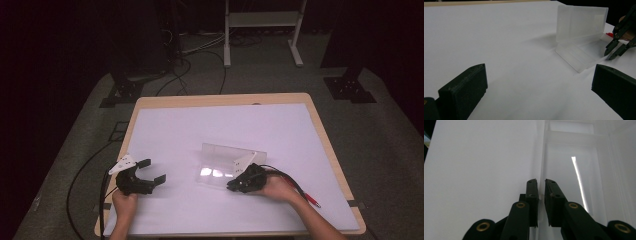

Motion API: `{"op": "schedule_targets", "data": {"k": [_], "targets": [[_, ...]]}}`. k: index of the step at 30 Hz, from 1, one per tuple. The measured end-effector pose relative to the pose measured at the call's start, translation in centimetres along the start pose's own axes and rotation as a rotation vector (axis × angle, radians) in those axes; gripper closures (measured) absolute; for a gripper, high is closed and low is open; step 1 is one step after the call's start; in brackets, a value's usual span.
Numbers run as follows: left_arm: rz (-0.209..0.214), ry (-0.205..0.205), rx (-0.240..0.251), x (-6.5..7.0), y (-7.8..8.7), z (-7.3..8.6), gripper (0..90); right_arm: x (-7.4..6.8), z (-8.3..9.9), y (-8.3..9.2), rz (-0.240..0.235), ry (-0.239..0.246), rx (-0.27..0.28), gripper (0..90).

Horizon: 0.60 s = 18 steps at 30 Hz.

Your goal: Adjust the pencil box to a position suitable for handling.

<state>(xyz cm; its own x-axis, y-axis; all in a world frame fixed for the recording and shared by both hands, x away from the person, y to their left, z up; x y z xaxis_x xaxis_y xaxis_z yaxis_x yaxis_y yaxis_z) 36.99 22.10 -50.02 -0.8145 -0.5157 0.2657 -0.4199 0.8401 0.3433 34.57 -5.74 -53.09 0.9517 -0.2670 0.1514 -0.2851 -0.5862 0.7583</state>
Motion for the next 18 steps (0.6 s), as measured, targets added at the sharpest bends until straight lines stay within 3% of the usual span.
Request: {"op": "schedule_targets", "data": {"k": [13, 18], "targets": [[0.001, -0.001, -0.001, 0.0, 0.0, 0.0, 0.0, 0.6, -0.4, 1.5, 0.008, -0.037, 0.029, 63.3], [0.0, -0.001, -0.002, 0.0, 0.0, 0.0, 0.0, 1.1, -0.4, 2.7, 0.028, -0.084, 0.049, 53.3]]}}
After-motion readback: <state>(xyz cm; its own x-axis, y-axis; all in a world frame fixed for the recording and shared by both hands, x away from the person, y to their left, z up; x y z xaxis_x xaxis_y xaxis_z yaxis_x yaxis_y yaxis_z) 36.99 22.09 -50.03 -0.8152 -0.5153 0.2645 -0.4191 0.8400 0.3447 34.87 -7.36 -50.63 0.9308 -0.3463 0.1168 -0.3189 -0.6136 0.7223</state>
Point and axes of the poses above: each handheld gripper's, and its own axes: y roughly backward along the jaws, z roughly out of its underside, x roughly to its right, the point moved 9 cm from there along -y, roughly forward along the jaws, and after that the axes turned 12 degrees about z, right-handed, at the moved point
